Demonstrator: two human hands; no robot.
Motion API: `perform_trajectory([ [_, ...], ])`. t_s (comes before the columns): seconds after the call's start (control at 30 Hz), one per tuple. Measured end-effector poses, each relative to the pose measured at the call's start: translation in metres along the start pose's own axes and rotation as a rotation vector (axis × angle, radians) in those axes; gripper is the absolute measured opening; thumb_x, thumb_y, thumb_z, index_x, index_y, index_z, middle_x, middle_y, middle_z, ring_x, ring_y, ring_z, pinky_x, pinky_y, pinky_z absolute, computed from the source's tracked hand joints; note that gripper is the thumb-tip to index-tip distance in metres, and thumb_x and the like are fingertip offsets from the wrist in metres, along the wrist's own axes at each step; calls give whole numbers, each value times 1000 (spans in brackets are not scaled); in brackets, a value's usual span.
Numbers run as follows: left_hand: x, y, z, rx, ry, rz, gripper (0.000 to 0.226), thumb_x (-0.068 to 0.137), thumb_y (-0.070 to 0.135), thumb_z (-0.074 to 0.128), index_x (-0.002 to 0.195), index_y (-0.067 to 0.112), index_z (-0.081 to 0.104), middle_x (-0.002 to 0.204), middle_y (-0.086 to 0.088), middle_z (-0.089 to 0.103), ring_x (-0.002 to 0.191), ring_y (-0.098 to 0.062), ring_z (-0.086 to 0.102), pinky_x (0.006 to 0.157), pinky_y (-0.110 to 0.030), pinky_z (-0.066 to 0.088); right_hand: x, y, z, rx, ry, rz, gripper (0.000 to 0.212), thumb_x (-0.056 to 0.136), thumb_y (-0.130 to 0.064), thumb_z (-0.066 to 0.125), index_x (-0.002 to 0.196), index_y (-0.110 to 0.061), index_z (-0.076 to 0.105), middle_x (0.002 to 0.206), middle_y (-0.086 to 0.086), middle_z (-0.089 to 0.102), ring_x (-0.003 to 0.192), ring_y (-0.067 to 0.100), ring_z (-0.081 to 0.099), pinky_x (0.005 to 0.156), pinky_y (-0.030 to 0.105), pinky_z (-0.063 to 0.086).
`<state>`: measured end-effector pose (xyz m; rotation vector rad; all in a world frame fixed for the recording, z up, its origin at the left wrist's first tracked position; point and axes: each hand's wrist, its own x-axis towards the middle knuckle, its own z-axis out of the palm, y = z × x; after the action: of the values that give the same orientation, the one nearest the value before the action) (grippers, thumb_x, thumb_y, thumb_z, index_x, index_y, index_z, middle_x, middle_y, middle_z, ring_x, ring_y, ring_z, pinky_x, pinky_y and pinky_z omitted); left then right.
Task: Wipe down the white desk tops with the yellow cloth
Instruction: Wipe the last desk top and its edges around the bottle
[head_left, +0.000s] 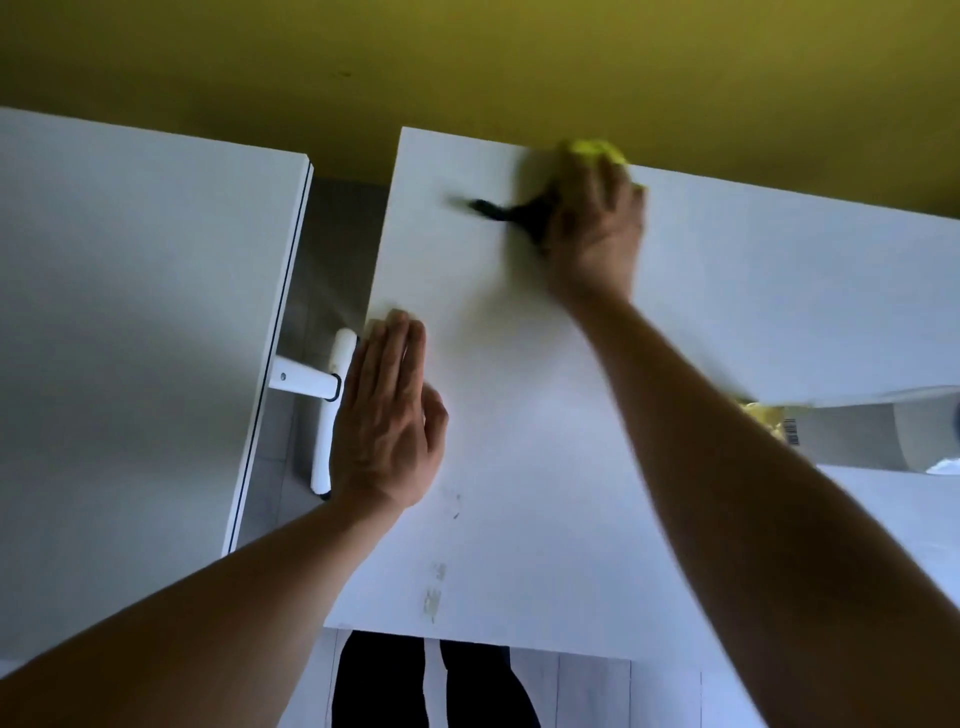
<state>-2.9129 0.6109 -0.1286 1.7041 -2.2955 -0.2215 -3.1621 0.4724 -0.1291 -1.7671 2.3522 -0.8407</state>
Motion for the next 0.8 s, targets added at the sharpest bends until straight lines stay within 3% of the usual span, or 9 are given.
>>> perform_trajectory([
  [0.1,0,2,1,4,-10,-14,64,102,21,41,162,2,31,170,-15,27,158,-32,25,128,-49,25,15,58,-38,-71,72,309,63,86,-33,40,147,-22,50,152,10,46,136,34,43,116,45,29],
  [0.17,0,3,1,6,-1,-18,63,102,21,39,161,2,31,170,-14,28,158,-32,25,128,-49,25,24,55,-31,-101,74,453,60,90,-38,45,148,-22,48,153,11,43,140,33,40,118,47,26],
  [0.27,0,3,1,6,3,-6,63,102,21,39,161,1,32,170,-14,29,158,-32,26,128,-49,25,28,-2,2,-137,40,221,73,83,-71,62,139,-26,56,145,11,51,128,34,48,100,41,43],
  [0.3,-1,3,0,11,5,-5,63,101,21,39,161,1,32,169,-14,30,157,-32,27,127,-50,25,26,-34,17,-108,-17,96,72,82,-70,64,141,-27,55,146,10,50,129,35,47,98,39,44],
  [0.4,-1,1,-3,1,10,0,64,100,21,39,160,1,34,169,-15,30,157,-33,29,126,-51,28,16,-130,56,-87,-299,-194,62,96,-44,53,155,-29,40,162,11,33,149,34,26,123,44,20],
  [0.47,1,2,-4,-13,10,5,63,100,20,37,160,1,34,169,-15,31,157,-32,28,126,-51,28,13,-159,67,-94,-364,-243,59,99,-36,45,157,-30,34,165,9,26,154,28,16,127,45,2],
  [0.6,3,-1,-4,17,-2,4,62,102,22,37,160,1,35,168,-16,33,156,-33,30,127,-50,28,6,-116,51,-2,-254,-208,60,97,-35,43,156,-27,37,162,7,34,152,27,25,127,43,8],
  [0.7,2,-2,-2,25,-5,12,61,102,22,37,160,0,34,168,-17,31,156,-34,29,126,-51,28,1,-43,13,-8,-57,-12,66,88,-41,36,151,-24,45,159,7,39,146,29,35,121,49,23],
  [0.8,3,0,-2,16,10,-1,62,102,22,37,160,0,34,169,-16,30,158,-33,26,127,-51,27,-6,21,-29,-48,75,181,72,86,-46,30,151,-18,46,156,12,42,145,32,38,122,50,21],
])
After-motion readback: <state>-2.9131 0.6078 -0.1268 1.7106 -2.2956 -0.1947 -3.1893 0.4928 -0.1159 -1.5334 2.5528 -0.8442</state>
